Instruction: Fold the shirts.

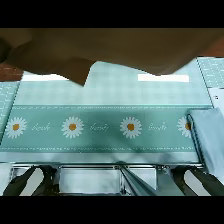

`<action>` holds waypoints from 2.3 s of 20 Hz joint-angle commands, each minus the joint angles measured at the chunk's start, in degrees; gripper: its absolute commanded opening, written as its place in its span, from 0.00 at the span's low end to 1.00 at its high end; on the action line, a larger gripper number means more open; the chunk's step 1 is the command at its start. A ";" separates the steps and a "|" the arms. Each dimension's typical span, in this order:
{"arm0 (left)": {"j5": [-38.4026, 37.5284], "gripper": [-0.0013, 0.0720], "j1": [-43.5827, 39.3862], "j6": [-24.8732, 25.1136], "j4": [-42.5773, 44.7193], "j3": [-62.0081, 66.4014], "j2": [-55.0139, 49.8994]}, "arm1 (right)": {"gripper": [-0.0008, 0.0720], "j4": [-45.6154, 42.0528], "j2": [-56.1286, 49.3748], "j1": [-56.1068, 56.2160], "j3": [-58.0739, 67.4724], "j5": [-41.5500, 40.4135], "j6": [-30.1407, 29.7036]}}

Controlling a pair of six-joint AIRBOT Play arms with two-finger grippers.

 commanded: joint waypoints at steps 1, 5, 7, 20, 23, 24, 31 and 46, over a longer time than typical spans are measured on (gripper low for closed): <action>-1.53 0.04 -0.11 -1.92 12.24 1.77 10.01 | 0.05 -3.26 8.11 0.09 0.87 5.29 0.31; -6.05 0.04 -8.26 -6.54 25.57 1.75 17.09 | 0.05 -5.18 14.49 0.09 0.83 8.20 0.59; -10.78 0.04 -13.81 -8.96 29.35 0.96 17.97 | 0.05 -5.25 15.76 0.09 0.61 10.54 0.92; 1.84 0.04 -17.18 -14.82 27.76 -39.41 -3.26 | 0.05 6.73 0.07 0.39 -38.51 -1.29 -5.29; 8.79 0.04 -17.18 -14.27 23.30 -36.81 -19.28 | 0.05 10.34 -14.10 0.37 -38.25 -10.80 -7.96; 9.20 0.04 -17.18 -14.43 22.75 -34.10 -24.87 | 0.05 11.21 -19.21 0.39 -36.74 -13.51 -7.87; 6.12 0.04 -18.01 -20.76 17.11 -11.23 -53.48 | 0.05 13.70 -48.54 2.82 -14.21 -14.78 -2.67; -13.92 0.04 -18.14 -10.67 23.15 -24.70 -51.32 | 0.05 1.73 -50.71 1.38 -20.33 3.39 -4.87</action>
